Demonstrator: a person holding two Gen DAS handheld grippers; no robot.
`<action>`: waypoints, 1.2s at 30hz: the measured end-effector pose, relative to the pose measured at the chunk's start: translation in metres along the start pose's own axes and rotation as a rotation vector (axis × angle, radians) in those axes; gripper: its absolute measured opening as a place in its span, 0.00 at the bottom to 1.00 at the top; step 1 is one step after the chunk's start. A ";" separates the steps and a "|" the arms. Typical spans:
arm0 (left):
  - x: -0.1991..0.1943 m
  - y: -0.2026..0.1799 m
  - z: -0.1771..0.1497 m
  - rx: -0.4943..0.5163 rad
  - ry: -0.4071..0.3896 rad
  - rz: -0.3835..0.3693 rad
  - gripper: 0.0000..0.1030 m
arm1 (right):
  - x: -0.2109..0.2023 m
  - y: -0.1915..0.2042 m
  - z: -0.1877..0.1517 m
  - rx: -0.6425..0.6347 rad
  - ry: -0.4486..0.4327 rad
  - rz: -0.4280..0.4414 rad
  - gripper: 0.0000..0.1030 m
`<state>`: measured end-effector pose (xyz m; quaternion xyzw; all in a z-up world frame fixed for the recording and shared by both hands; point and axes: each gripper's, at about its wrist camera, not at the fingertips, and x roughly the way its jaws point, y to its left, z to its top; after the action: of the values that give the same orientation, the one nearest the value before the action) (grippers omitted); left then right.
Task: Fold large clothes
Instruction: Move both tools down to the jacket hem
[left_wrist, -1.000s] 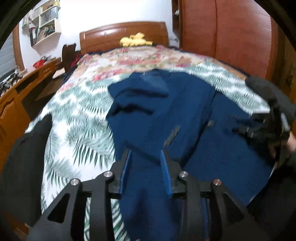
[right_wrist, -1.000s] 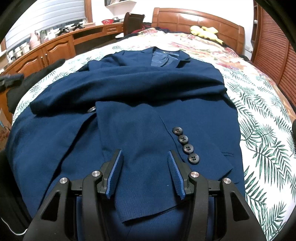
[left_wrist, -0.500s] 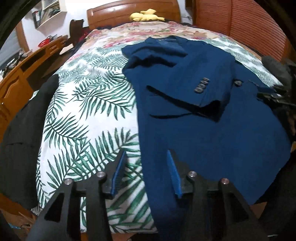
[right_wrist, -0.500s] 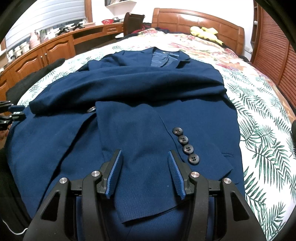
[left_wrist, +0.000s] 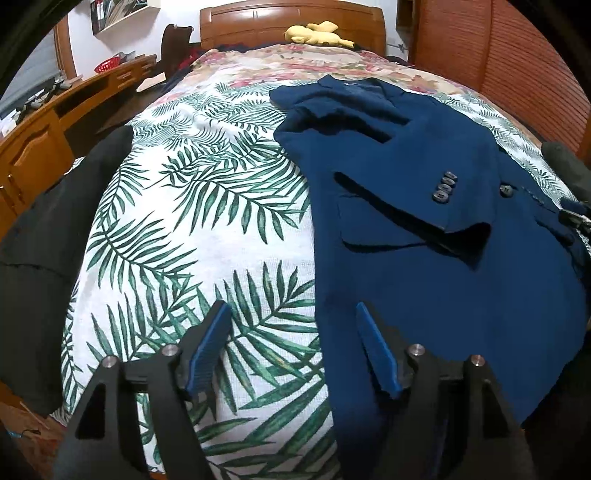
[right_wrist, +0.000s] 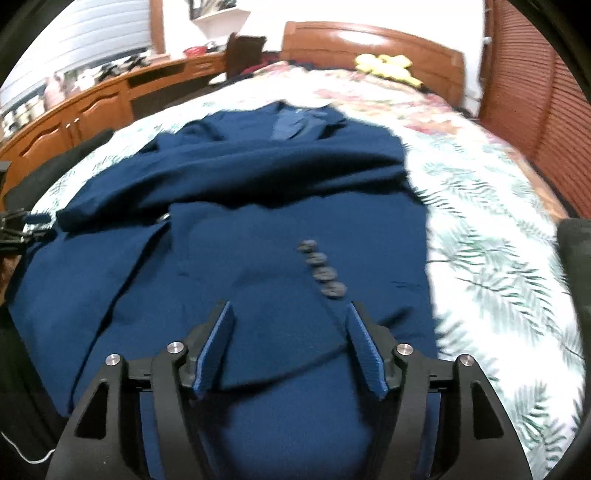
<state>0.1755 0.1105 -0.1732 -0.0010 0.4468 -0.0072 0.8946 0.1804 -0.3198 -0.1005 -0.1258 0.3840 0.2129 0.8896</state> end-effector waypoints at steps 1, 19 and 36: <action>0.000 0.000 0.000 -0.002 -0.002 -0.001 0.69 | -0.005 -0.004 -0.002 0.008 0.001 -0.009 0.68; -0.052 -0.015 -0.038 -0.029 -0.076 -0.102 0.69 | -0.059 -0.038 -0.093 0.114 0.122 -0.025 0.68; -0.063 -0.021 -0.073 -0.048 -0.077 -0.164 0.43 | -0.067 -0.031 -0.087 0.154 0.052 0.042 0.28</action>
<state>0.0796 0.0903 -0.1665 -0.0596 0.4104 -0.0698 0.9073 0.0987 -0.3999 -0.1078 -0.0543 0.4247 0.1982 0.8817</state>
